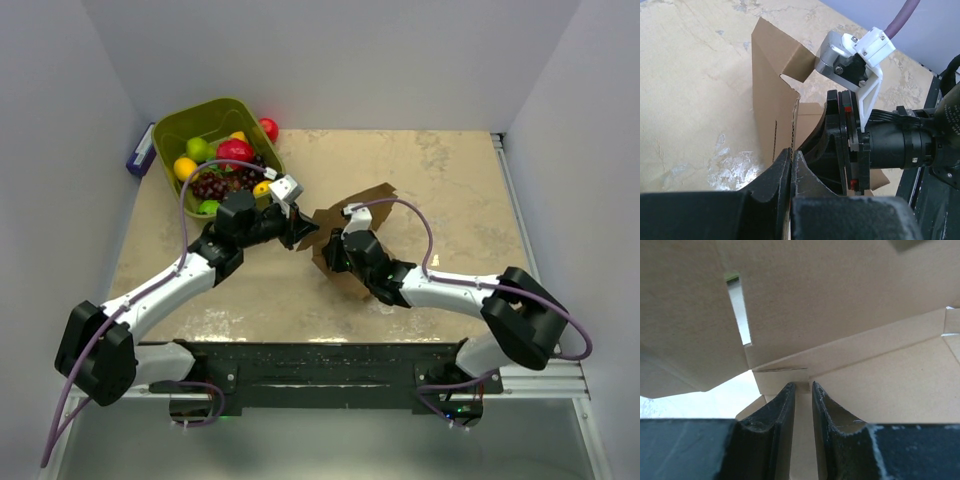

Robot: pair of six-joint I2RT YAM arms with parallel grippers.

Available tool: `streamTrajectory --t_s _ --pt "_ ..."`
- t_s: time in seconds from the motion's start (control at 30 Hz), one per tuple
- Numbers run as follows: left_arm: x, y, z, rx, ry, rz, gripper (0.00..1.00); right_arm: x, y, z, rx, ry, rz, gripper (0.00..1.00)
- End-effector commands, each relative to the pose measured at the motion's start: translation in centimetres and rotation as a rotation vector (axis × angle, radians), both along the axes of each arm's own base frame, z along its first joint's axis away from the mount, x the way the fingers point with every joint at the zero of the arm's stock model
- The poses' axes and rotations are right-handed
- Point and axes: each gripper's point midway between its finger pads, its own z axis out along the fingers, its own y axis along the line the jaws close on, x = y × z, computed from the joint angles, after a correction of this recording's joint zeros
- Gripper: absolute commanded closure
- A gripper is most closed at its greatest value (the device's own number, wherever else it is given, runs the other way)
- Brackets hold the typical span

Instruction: Fold the paper box

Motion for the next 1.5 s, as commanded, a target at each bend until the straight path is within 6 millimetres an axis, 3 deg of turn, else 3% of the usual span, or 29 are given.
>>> streamTrajectory --t_s 0.0,0.1,0.13,0.23,0.27,0.37,0.47,0.53,0.6,0.63,0.73,1.0,1.2,1.33,1.47 --pt "-0.1 -0.5 1.2 -0.018 -0.031 -0.025 1.00 0.4 0.6 1.5 0.064 -0.028 -0.005 0.74" --pt "1.2 0.9 1.2 0.040 -0.063 0.066 1.00 -0.5 -0.7 2.1 0.056 -0.019 -0.015 0.66" --pt "1.5 1.3 1.2 0.055 -0.076 0.083 1.00 -1.0 -1.3 3.1 0.076 -0.027 -0.019 0.60" --pt "1.8 2.1 1.7 0.060 -0.099 0.104 1.00 -2.5 -3.1 3.2 0.053 0.001 -0.023 0.47" --pt "1.8 2.2 2.0 0.057 -0.107 0.102 1.00 -3.3 -4.0 4.4 0.063 -0.006 -0.020 0.36" --pt "1.7 2.5 2.4 0.056 -0.125 0.080 1.00 -4.6 -6.2 6.7 0.058 -0.029 -0.030 0.19" --pt "0.7 2.1 3.2 0.046 -0.159 -0.018 1.00 -4.9 -7.9 9.2 0.043 -0.053 -0.032 0.12" --pt "-1.0 1.7 4.0 0.036 -0.195 -0.160 1.00 -4.8 -8.7 12.4 0.047 -0.113 -0.001 0.09" --pt "-1.3 2.2 4.3 0.027 -0.204 -0.217 1.00 -4.7 -9.4 13.4 -0.021 -0.148 0.028 0.09" --pt "-1.6 2.4 4.4 0.020 -0.192 -0.247 1.00 -4.4 -9.4 14.9 -0.030 -0.183 0.039 0.08" --pt "-2.7 2.8 4.4 -0.001 -0.151 -0.347 1.00 -3.8 -9.7 16.1 -0.155 -0.245 0.089 0.08" --pt "-2.5 4.1 4.2 0.003 -0.128 -0.370 1.00 -3.5 -7.8 18.7 -0.322 -0.467 0.325 0.08" --pt "-2.7 4.4 4.5 -0.006 -0.129 -0.384 1.00 -2.6 -6.7 18.4 -0.409 -0.512 0.402 0.10" --pt "-2.6 4.6 4.6 -0.008 -0.130 -0.384 1.00 -1.7 -6.7 16.7 -0.475 -0.477 0.415 0.13" --pt "-2.5 4.6 4.5 -0.009 -0.125 -0.380 1.00 -1.1 -6.7 14.8 -0.507 -0.439 0.412 0.28"
